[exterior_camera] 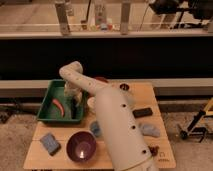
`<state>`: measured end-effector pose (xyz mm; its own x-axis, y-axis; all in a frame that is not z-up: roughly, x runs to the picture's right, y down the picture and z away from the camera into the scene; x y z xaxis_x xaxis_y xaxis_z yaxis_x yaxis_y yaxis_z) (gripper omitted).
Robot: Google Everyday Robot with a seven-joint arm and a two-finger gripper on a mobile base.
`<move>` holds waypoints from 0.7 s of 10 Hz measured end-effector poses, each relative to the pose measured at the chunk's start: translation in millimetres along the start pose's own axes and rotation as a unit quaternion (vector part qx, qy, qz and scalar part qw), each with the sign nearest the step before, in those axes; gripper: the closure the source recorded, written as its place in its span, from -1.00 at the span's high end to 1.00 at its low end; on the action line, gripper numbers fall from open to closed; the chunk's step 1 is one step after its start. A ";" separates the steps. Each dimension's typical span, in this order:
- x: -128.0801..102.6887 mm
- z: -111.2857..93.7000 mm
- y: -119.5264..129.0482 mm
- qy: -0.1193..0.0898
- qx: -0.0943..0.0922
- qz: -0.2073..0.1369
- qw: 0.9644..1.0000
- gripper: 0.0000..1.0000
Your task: Place brush in red bowl
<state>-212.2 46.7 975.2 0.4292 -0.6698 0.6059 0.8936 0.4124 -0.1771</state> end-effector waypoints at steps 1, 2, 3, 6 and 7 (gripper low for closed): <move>-2.0 1.7 -1.3 -0.002 -0.004 -0.005 1.000 0.20; -4.1 2.5 -2.1 -0.003 -0.005 -0.008 1.000 0.02; -6.4 3.1 1.2 -0.003 -0.010 -0.010 1.000 -0.17; -11.4 4.8 4.0 -0.006 -0.015 -0.014 1.000 -0.77; -12.5 5.2 3.3 -0.006 -0.017 -0.015 1.000 -0.96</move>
<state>-215.2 59.6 971.0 0.4001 -0.6749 0.6200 0.9104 0.3705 -0.1841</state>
